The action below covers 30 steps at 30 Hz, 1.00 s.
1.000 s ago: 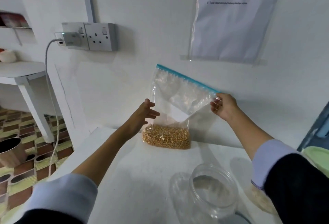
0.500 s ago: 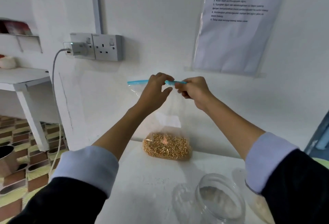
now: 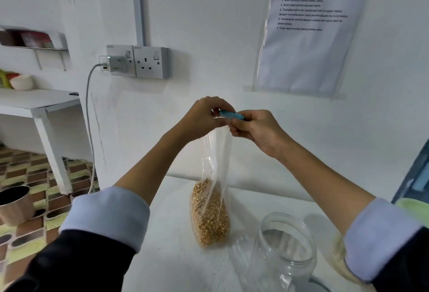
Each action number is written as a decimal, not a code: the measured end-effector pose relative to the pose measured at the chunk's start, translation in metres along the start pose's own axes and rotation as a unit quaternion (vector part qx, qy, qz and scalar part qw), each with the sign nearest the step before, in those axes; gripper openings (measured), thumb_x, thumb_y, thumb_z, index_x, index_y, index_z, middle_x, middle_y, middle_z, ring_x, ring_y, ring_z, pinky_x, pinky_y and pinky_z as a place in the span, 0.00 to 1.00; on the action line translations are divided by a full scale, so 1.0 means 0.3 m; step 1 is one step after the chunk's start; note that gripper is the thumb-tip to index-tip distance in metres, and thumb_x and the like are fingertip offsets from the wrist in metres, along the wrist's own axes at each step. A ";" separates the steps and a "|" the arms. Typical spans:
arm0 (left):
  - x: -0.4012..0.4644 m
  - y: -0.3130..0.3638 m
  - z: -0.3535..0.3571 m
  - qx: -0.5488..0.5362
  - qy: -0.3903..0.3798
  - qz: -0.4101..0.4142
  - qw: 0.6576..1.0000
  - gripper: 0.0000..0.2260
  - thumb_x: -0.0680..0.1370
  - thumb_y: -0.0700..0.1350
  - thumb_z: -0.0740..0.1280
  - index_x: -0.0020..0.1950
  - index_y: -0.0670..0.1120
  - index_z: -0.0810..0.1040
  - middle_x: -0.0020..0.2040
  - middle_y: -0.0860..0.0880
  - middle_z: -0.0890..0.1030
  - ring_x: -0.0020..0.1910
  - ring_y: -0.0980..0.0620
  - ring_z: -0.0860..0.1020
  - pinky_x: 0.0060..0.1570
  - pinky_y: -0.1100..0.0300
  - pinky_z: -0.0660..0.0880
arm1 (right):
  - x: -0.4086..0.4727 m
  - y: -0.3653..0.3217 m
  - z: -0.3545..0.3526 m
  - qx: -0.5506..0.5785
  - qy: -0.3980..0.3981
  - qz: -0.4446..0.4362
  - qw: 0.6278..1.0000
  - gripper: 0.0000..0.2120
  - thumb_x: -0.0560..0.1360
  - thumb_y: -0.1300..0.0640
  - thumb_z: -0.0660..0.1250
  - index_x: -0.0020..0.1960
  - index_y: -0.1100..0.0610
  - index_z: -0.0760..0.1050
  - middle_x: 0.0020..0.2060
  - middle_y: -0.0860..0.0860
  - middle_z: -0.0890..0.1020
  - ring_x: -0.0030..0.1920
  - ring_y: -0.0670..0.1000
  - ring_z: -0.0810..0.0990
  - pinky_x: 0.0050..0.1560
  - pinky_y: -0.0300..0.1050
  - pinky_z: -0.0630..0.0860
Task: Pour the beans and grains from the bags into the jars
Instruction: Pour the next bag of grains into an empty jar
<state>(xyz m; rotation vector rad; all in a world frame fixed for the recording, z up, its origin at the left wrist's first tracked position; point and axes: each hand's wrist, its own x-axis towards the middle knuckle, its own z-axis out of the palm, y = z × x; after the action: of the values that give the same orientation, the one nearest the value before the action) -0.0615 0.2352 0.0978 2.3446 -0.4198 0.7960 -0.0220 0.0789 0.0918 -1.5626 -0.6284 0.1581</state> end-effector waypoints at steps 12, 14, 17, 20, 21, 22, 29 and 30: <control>0.026 0.027 0.008 -0.042 -0.010 -0.030 0.999 0.01 0.74 0.43 0.71 0.42 0.48 0.80 0.43 0.56 0.72 0.40 0.60 0.70 0.40 0.72 0.66 | -0.017 -0.027 -0.007 -0.308 0.015 -0.085 0.948 0.12 0.77 0.57 0.67 0.37 0.62 0.77 0.29 0.50 0.78 0.25 0.47 0.75 0.24 0.32 0.71; 0.027 0.025 0.005 -0.071 -0.004 -0.043 0.997 0.01 0.73 0.43 0.72 0.43 0.48 0.81 0.47 0.55 0.68 0.44 0.61 0.69 0.41 0.76 0.65 | -0.023 -0.027 -0.006 -0.290 0.007 -0.091 0.953 0.13 0.77 0.57 0.66 0.38 0.63 0.77 0.30 0.49 0.79 0.24 0.45 0.74 0.25 0.33 0.72; 0.026 0.010 0.007 -0.065 0.002 -0.060 0.996 0.02 0.73 0.43 0.72 0.44 0.46 0.80 0.54 0.52 0.65 0.54 0.58 0.67 0.47 0.78 0.63 | -0.039 -0.016 -0.003 -0.272 0.032 -0.113 0.955 0.11 0.77 0.59 0.65 0.40 0.65 0.78 0.28 0.48 0.77 0.23 0.42 0.74 0.26 0.30 0.72; 0.028 -0.030 0.017 -0.038 0.030 -0.085 0.995 0.02 0.73 0.43 0.72 0.45 0.47 0.80 0.57 0.51 0.64 0.60 0.52 0.65 0.55 0.66 0.64 | -0.063 -0.014 -0.002 -0.249 0.038 -0.117 0.961 0.09 0.77 0.61 0.65 0.40 0.64 0.78 0.29 0.49 0.77 0.25 0.44 0.74 0.27 0.30 0.73; 0.027 -0.047 0.021 -0.033 0.041 -0.094 0.994 0.03 0.73 0.43 0.72 0.45 0.48 0.80 0.57 0.51 0.63 0.61 0.50 0.65 0.57 0.63 0.64 | -0.074 -0.016 0.001 -0.243 0.025 -0.116 0.963 0.09 0.76 0.62 0.65 0.38 0.63 0.78 0.29 0.50 0.78 0.25 0.44 0.74 0.27 0.30 0.73; 0.026 -0.063 0.025 -0.030 0.052 -0.104 0.993 0.03 0.73 0.43 0.72 0.45 0.47 0.80 0.57 0.51 0.63 0.63 0.49 0.65 0.58 0.61 0.63 | -0.086 -0.019 0.006 -0.242 0.006 -0.115 0.964 0.09 0.76 0.63 0.65 0.37 0.63 0.77 0.29 0.50 0.78 0.24 0.43 0.74 0.27 0.30 0.73; 0.042 -0.132 0.054 0.001 0.115 -0.139 0.984 0.05 0.74 0.43 0.71 0.49 0.44 0.82 0.57 0.47 0.64 0.64 0.47 0.62 0.61 0.61 0.60 | -0.163 -0.025 0.062 -0.267 -0.121 -0.105 0.950 0.12 0.71 0.67 0.67 0.32 0.72 0.70 0.32 0.68 0.77 0.26 0.51 0.71 0.29 0.41 0.71; 0.043 -0.141 0.053 -0.001 0.121 -0.140 0.983 0.05 0.74 0.43 0.71 0.49 0.45 0.82 0.56 0.48 0.63 0.64 0.47 0.63 0.62 0.61 0.60 | -0.174 -0.021 0.069 -0.275 -0.139 -0.106 0.946 0.13 0.71 0.67 0.67 0.31 0.70 0.68 0.31 0.69 0.76 0.27 0.55 0.70 0.30 0.42 0.69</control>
<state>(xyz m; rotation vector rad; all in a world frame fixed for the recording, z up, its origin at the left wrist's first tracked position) -0.0248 0.2557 0.0766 2.2035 0.0143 0.9244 -0.0771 0.0721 0.0812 -2.0100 -1.1293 0.0388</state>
